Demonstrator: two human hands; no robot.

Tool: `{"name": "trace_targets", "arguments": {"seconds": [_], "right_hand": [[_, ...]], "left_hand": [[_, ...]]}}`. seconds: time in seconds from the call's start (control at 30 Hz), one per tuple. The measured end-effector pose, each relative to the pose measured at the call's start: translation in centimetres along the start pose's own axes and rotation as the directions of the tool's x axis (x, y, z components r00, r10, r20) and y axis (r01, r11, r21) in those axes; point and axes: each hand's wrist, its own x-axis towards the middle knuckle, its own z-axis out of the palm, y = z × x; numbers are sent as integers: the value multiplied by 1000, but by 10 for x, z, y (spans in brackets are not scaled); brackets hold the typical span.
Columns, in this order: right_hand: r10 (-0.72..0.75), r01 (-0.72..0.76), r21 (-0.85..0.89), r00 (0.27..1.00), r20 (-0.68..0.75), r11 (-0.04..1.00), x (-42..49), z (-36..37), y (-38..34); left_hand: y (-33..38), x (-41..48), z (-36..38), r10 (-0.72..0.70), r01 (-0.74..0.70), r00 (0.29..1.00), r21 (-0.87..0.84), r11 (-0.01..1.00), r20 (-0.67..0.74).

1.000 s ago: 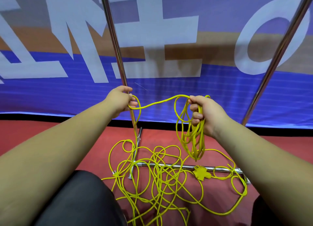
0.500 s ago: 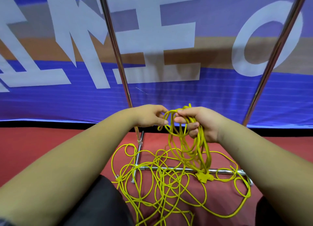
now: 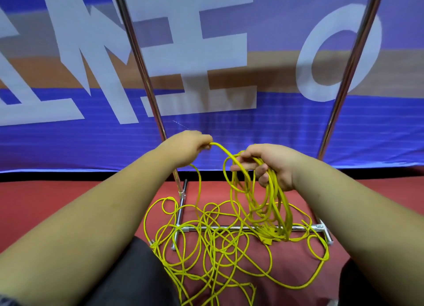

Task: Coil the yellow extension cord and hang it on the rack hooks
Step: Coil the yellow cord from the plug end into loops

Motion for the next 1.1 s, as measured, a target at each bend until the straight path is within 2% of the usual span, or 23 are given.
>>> {"name": "trace_targets", "arguments": {"seconds": [0.07, 0.2, 0.3, 0.43, 0.53, 0.6, 0.7, 0.77, 0.83, 0.9, 0.97, 1.03, 1.1], "right_hand": [[-22, 18, -61, 998, -56, 998, -2, -3, 0], [-116, 90, -192, 985, -128, 977, -3, -1, -2], [-182, 156, -196, 976, -120, 968, -4, 5, -2], [-191, 185, -81, 978, -84, 979, -3, 11, -4], [-166, 167, 12, 985, -55, 986, -7, 17, -6], [-163, 162, -28, 986, -43, 986, -11, 20, -4], [-144, 144, -84, 990, -1, 986, -12, 22, -1], [-121, 121, -59, 993, 16, 991, -12, 22, -1], [-123, 123, -15, 992, 2, 992, -12, 20, -3], [-143, 143, 26, 990, -21, 989, -13, 18, -3], [-152, 153, 28, 987, -43, 988, -12, 16, -2], [-139, 139, -8, 989, -59, 990, -11, 14, 0], [-119, 116, -59, 991, -56, 992, -12, 13, 1]], "left_hand": [[-5, -2, -3, 52, -56, 995, -44, 997, -89], [6, -8, -8, 113, -137, 986, -213, 967, -121], [31, -11, -13, 124, -180, 976, -339, 923, -181], [51, -14, -13, 20, -77, 995, -657, 750, -93], [49, -20, -10, 30, -52, 999, -759, 649, -43], [46, -22, -10, 43, -70, 998, -791, 608, -55], [40, -23, -9, 78, -67, 997, -799, 597, -25], [33, -24, -2, 130, 23, 983, -797, 603, 127], [24, -27, 7, 195, 110, 931, -746, 656, 309], [15, -29, 15, 233, 141, 888, -717, 682, 397], [8, -29, 16, 202, 103, 905, -655, 749, 374], [6, -25, 9, 131, -11, 955, -410, 912, 266], [9, -22, 1, 128, -99, 983, -202, 974, 135]]}}
